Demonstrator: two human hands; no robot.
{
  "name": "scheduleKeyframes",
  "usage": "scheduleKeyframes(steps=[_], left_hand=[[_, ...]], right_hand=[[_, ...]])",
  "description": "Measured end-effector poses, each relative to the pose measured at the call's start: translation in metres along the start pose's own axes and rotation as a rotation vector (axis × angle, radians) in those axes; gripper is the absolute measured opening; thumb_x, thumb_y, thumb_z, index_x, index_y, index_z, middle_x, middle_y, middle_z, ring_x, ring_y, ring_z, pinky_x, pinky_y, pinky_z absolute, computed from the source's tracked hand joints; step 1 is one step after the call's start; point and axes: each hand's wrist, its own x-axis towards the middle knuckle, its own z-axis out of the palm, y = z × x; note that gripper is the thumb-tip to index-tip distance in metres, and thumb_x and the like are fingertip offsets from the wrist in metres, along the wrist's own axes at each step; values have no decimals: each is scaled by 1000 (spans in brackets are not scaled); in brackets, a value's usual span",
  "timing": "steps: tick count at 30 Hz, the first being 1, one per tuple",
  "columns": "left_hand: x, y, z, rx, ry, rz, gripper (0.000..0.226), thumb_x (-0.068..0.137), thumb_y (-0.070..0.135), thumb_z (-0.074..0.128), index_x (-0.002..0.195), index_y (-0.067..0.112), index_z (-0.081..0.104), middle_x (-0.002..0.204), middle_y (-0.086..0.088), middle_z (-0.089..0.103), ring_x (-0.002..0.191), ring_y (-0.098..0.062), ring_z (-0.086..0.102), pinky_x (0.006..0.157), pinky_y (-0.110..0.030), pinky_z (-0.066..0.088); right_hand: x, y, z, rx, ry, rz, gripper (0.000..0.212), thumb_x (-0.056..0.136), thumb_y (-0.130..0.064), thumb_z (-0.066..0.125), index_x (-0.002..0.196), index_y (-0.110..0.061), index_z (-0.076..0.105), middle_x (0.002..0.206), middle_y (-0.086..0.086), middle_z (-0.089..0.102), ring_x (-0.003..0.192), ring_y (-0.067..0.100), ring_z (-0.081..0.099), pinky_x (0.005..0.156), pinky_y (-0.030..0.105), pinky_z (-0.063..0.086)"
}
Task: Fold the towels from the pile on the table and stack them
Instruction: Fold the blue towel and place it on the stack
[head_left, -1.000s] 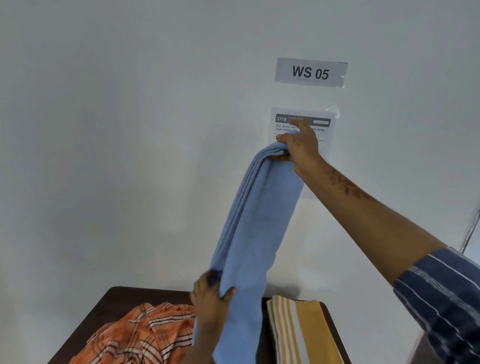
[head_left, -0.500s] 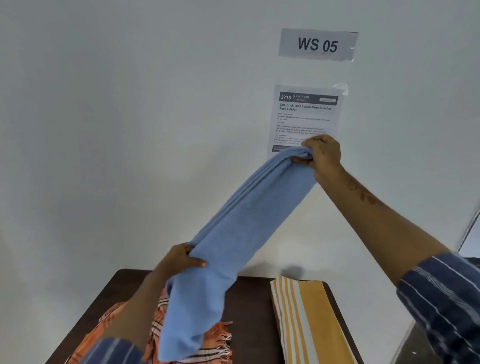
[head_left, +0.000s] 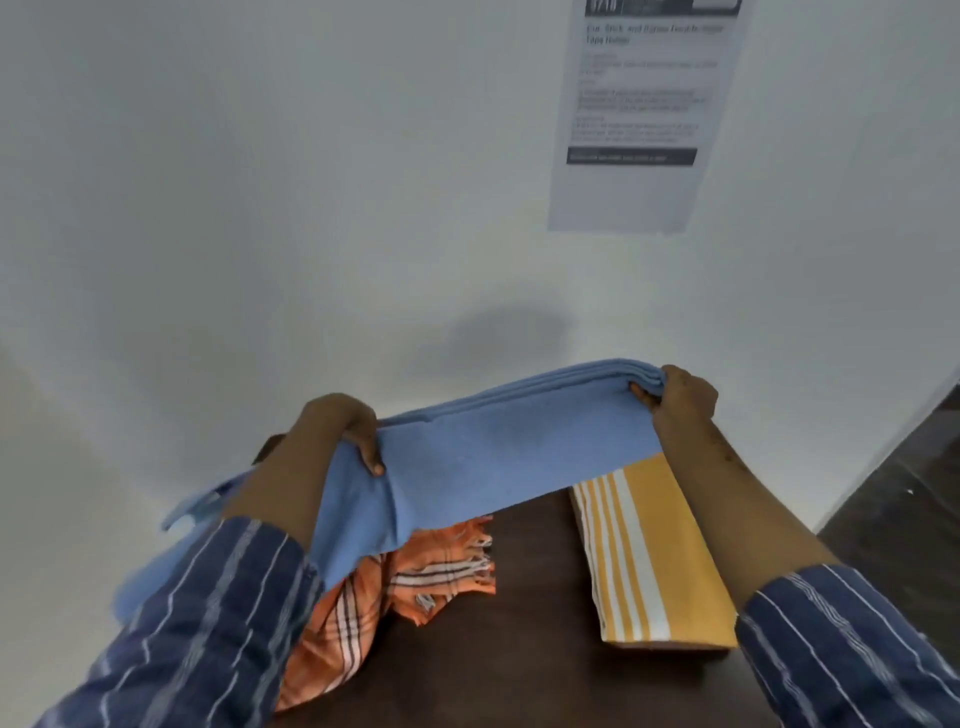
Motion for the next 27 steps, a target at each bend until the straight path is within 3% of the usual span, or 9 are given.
scheduleKeyframes(steps=[1, 3, 8, 11, 13, 15, 18, 22, 27], left_hand=[[12, 8, 19, -2, 28, 26, 75, 55, 50, 84, 118, 14, 64, 114, -6, 67, 103, -28, 63, 91, -37, 50], [39, 23, 64, -73, 41, 60, 83, 54, 45, 85, 128, 17, 57, 121, -5, 63, 109, -25, 60, 94, -36, 47], [69, 63, 141, -90, 182, 20, 59, 82, 38, 66, 134, 14, 49, 131, -8, 56, 119, -25, 54, 99, -34, 43], [72, 78, 172, -65, 396, -68, 40, 92, 27, 51, 130, 17, 54, 135, -7, 50, 125, -26, 46, 104, -37, 36], [68, 84, 199, -109, 663, -82, 37, 85, 14, 57, 121, 13, 62, 142, -10, 42, 131, -30, 37, 110, -43, 25], [63, 90, 228, -99, 927, 23, 26, 75, 2, 63, 99, 8, 71, 141, -16, 46, 132, -33, 36, 114, -46, 16], [57, 93, 260, -60, 1137, 146, 23, 73, 4, 48, 81, 11, 68, 138, -18, 49, 131, -32, 37, 115, -45, 12], [56, 96, 279, -96, 1143, 239, 29, 67, 12, 42, 80, 12, 67, 126, -17, 57, 118, -33, 43, 104, -47, 26], [51, 90, 303, -132, 1014, 354, 26, 64, 23, 44, 83, 16, 62, 94, 0, 49, 80, -21, 49, 69, -32, 42]], right_hand=[[1, 12, -10, 11, 28, 16, 10, 93, -3, 53, 83, -6, 54, 71, 12, 45, 61, 23, 49, 75, 35, 52], [6, 33, -31, 19, 97, 58, 4, 92, -2, 53, 89, -4, 52, 71, 12, 45, 61, 24, 50, 69, 34, 53], [20, 66, -66, -39, 145, 113, 29, 92, -4, 52, 65, -12, 45, 68, 7, 43, 57, 17, 44, 46, 22, 39], [26, 79, -71, 30, 121, 148, 26, 93, -7, 53, 67, -12, 48, 72, 7, 48, 62, 18, 49, 53, 25, 46], [32, 84, -70, 122, 61, 151, 20, 96, -19, 53, 77, -12, 55, 80, 9, 56, 72, 21, 56, 68, 31, 53], [41, 88, -70, 142, 25, 156, 25, 97, -32, 49, 91, -10, 59, 86, 11, 60, 77, 23, 59, 77, 35, 53], [51, 96, -73, 73, 36, 155, 31, 98, -31, 47, 91, -4, 61, 80, 13, 59, 69, 23, 57, 70, 33, 52], [65, 114, -84, -85, 116, 83, 22, 94, -21, 48, 92, 0, 58, 91, 23, 57, 72, 30, 57, 55, 29, 48], [41, 116, -133, -457, 236, -4, 35, 95, -14, 39, 122, 2, 53, 122, 22, 54, 109, 35, 53, 62, 18, 40]])
